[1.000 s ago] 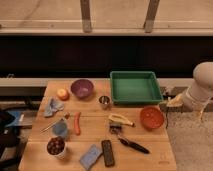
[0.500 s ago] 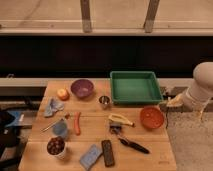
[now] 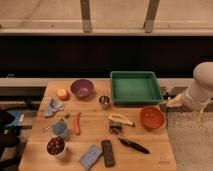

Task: Wipe purple bowl with eraser

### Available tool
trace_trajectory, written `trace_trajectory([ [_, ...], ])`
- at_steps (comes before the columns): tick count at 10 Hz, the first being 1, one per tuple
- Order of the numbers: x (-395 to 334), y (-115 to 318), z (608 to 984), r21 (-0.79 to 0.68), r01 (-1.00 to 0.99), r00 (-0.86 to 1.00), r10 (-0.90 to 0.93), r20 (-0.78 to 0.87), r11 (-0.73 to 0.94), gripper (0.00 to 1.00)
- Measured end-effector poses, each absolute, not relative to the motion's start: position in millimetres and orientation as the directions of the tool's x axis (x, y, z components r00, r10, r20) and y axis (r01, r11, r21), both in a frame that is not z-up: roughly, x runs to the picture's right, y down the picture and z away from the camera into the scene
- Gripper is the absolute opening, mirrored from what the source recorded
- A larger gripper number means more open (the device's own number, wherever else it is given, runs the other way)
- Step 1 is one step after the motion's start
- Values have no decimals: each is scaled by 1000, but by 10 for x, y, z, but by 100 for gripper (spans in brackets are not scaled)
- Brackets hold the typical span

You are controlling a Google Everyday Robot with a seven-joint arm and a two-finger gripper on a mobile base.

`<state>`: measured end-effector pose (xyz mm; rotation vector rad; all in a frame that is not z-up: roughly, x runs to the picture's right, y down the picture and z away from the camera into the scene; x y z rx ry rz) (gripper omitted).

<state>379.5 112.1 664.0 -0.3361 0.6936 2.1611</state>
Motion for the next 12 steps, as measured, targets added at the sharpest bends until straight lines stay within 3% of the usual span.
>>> trace_trajectory([
  [8,3750,1114,6636,349,-793,-609,645,-462,-499,80],
  [12,3298,1011,6705,277,-863,-505,699,-506,-423,80],
])
